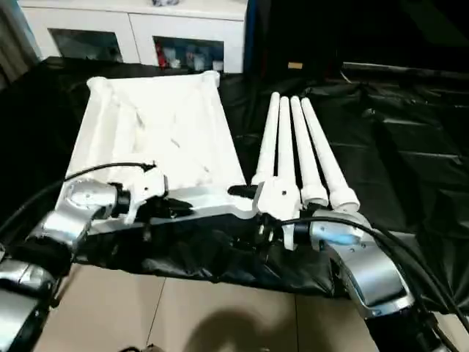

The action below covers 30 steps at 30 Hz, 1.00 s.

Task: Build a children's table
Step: Move table base

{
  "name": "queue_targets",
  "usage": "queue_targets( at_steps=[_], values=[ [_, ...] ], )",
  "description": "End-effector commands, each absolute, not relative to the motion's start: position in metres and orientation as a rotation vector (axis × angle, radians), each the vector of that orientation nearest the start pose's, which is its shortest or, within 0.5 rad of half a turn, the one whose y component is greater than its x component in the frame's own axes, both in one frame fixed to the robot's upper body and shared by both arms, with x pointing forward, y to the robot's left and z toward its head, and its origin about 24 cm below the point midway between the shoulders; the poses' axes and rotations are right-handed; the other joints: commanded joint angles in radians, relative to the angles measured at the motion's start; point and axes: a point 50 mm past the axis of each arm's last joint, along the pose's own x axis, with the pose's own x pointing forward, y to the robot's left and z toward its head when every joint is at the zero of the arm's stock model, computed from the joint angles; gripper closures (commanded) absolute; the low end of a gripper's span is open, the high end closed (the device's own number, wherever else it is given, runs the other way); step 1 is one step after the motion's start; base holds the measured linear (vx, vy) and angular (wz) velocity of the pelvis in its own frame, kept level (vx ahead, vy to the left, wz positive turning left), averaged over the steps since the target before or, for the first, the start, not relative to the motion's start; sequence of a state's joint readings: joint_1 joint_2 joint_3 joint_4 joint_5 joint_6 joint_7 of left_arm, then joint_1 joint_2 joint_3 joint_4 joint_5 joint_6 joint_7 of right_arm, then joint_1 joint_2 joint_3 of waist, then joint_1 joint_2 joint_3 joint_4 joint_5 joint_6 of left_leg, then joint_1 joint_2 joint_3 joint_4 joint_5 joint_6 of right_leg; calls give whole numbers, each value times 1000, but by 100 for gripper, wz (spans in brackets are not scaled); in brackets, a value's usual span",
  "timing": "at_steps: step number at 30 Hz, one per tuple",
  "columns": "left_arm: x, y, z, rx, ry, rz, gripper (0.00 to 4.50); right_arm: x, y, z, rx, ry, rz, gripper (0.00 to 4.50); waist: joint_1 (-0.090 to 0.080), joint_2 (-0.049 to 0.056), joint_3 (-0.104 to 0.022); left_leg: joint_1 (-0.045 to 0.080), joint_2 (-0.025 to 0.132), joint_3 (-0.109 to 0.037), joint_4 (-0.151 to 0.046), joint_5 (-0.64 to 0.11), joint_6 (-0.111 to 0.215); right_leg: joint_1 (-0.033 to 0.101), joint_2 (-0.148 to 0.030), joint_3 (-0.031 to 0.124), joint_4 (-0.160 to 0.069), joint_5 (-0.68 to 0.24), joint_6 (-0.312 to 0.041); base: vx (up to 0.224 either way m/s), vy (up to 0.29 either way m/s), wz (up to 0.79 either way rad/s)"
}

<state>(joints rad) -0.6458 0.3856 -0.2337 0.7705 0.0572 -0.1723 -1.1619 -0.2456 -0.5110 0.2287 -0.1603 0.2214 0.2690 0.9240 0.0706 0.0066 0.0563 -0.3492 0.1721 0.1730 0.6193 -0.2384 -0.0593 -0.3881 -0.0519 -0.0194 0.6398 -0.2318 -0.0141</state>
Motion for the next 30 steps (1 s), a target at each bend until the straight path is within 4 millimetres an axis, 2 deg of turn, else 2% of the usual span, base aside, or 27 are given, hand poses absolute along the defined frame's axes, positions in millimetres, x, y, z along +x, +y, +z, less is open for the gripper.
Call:
queue_targets(
  at_steps=[1,4,5,7,8,9,10,11,12,15,16,17,18,19,20,22,24,25,26,27,29,30],
  values=[
    [325,149,53,534,330,-1298,395,260,-135,105,-356,94,1163,0,3,0,-62,-1,60,-22,-75,-33,57,56,-93,48,-62,118,-277,0,0,0],
    [324,153,57,544,320,-1286,384,261,-137,105,-349,101,1146,0,4,-1,-63,0,60,-22,-75,-26,59,56,-92,47,-60,137,-278,0,0,0],
    [325,155,62,541,302,-1274,367,262,-137,106,-328,107,1139,0,5,-1,-63,-1,61,-22,-76,-27,58,57,-93,48,-60,137,-278,0,0,0],
    [325,157,67,529,284,-1267,367,262,-138,107,-308,107,1136,0,6,-3,-62,-2,61,-22,-77,-27,57,56,-93,48,-59,124,-275,0,0,0],
    [324,159,78,496,233,-1245,367,265,-138,109,-256,101,1121,0,6,-6,-62,-2,61,-22,-77,-26,56,57,-94,48,-58,118,-277,0,0,0],
    [324,159,79,494,230,-1243,367,265,-138,110,-254,100,1118,0,6,-5,-61,-1,60,-20,-76,-26,56,53,-92,47,-61,112,-280,0,0,0],
    [324,160,83,486,217,-1233,367,268,-137,111,-238,90,1099,0,6,-10,-61,0,60,-19,-76,-28,57,53,-91,47,-61,105,-279,0,0,0],
    [323,163,89,461,209,-1223,343,274,-137,112,-219,84,1057,0,7,-5,-61,0,59,-19,-76,-24,54,51,-90,47,-59,96,-281,0,0,0],
    [322,164,91,454,206,-1218,332,276,-136,113,-217,81,1041,0,3,-24,-61,-1,60,-17,-78,-20,53,53,-90,46,-59,93,-281,0,0,0],
    [318,169,105,406,165,-1183,332,295,-135,114,-201,74,925,0,0,-13,-60,1,57,-17,-78,-20,32,45,-90,47,-59,37,-275,0,0,0],
    [317,170,109,400,148,-1170,326,299,-134,114,-194,77,900,0,-1,-14,-61,1,56,-16,-76,-8,28,45,-87,48,-57,65,-276,0,0,0],
    [316,170,112,393,135,-1159,303,303,-134,114,-183,81,882,0,-5,-42,-59,-2,53,-11,-77,-5,37,47,-81,47,-60,72,-271,0,0,0],
    [314,171,115,383,120,-1137,291,309,-134,114,-172,87,838,0,-1,-25,-61,-2,54,-15,-77,7,35,46,-88,46,-52,82,-275,0,0,0],
    [311,176,124,375,88,-1080,291,326,-134,114,-146,111,723,0,-6,-42,-61,-3,53,-11,-77,12,40,47,-84,45,-55,81,-273,0,0,0],
    [312,180,126,379,81,-1030,288,334,-134,113,-143,126,655,0,-10,-32,-60,-3,51,-12,-79,21,32,43,-84,45,-53,74,-279,0,0,0],
    [313,190,129,424,92,-912,258,352,-134,109,-95,185,510,0,-13,-32,-61,1,47,-11,-77,47,20,42,-78,44,-50,102,-279,0,0,0],
    [314,204,131,462,119,-768,246,369,-132,104,-41,253,388,0,-17,-39,-62,-2,44,-11,-76,70,20,46,-76,44,-46,134,-278,0,0,0],
    [314,208,132,467,127,-726,241,373,-131,104,-31,263,363,0,-20,-53,-62,-3,45,-9,-75,77,26,47,-77,44,-46,152,-277,0,0,0],
    [313,216,135,448,123,-623,241,383,-125,101,10,300,321,0,-13,-53,-59,-2,44,-8,-76,84,32,47,-79,45,-46,163,-278,0,0,0],
    [312,217,136,446,122,-616,206,384,-125,100,13,303,318,0,-18,-49,-60,-5,44,-9,-75,87,31,47,-81,45,-40,170,-288,0,0,0],
    [309,220,139,426,115,-574,200,388,-122,99,31,319,293,0,-8,-59,-50,-3,43,-6,-77,93,45,42,-77,44,-43,183,-283,0,0,0],
    [302,220,144,418,105,-570,202,393,-119,99,43,327,273,0,-8,-68,-44,-3,46,-5,-78,117,53,37,-76,43,-36,227,-287,0,0,0]
  ],
)
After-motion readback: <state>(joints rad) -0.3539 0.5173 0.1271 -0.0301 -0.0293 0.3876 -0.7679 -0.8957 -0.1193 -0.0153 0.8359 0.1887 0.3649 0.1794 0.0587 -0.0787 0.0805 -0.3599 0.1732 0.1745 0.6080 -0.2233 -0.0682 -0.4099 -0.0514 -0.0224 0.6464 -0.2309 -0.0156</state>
